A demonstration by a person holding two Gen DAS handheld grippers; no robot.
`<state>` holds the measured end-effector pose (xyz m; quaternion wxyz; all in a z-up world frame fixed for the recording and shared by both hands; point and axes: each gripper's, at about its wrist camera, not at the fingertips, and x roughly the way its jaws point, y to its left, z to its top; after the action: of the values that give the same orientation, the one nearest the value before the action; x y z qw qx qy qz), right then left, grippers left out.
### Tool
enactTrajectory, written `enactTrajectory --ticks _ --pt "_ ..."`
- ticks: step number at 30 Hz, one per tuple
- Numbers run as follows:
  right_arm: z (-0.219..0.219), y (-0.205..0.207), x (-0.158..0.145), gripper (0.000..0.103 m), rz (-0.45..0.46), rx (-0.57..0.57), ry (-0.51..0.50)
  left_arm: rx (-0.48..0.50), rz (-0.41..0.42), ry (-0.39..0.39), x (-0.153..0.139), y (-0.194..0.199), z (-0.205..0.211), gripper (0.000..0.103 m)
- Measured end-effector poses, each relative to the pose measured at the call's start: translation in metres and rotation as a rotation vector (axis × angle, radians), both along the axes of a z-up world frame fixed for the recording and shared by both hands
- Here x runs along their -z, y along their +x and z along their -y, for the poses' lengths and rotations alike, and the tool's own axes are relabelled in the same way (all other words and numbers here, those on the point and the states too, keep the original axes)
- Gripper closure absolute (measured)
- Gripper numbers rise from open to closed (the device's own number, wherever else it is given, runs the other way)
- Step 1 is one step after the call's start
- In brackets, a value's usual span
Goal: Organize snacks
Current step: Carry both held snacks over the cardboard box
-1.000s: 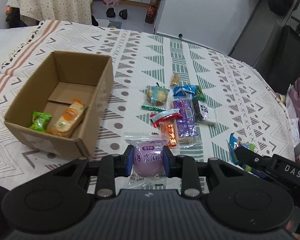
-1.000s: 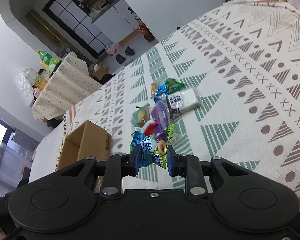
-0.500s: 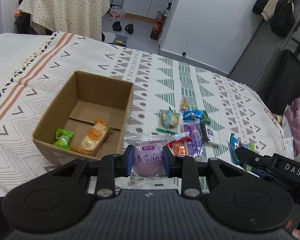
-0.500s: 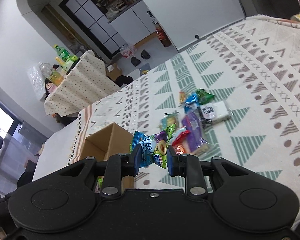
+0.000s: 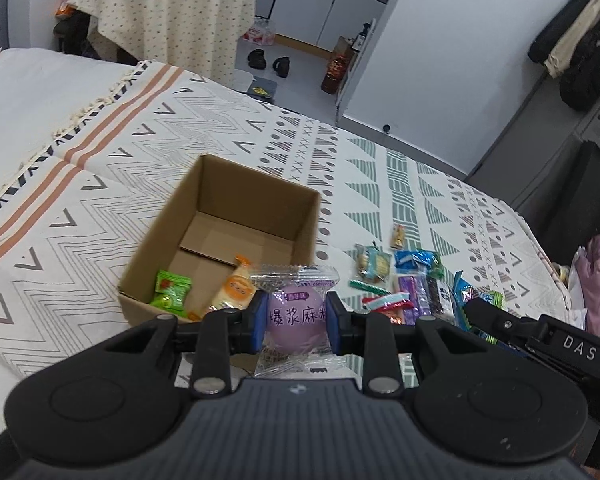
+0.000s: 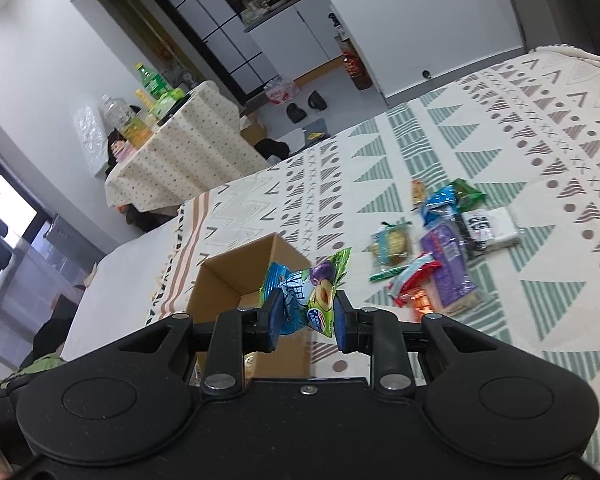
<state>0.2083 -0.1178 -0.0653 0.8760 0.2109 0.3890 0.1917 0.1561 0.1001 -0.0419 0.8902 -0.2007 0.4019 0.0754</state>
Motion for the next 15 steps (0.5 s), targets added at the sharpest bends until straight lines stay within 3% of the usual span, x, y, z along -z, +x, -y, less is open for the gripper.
enactTrajectory --ticks 15 --pt "-0.066 0.02 0.009 0.077 -0.043 -0.092 -0.013 -0.063 -0.017 -0.054 0.015 0.013 -0.054 0.074"
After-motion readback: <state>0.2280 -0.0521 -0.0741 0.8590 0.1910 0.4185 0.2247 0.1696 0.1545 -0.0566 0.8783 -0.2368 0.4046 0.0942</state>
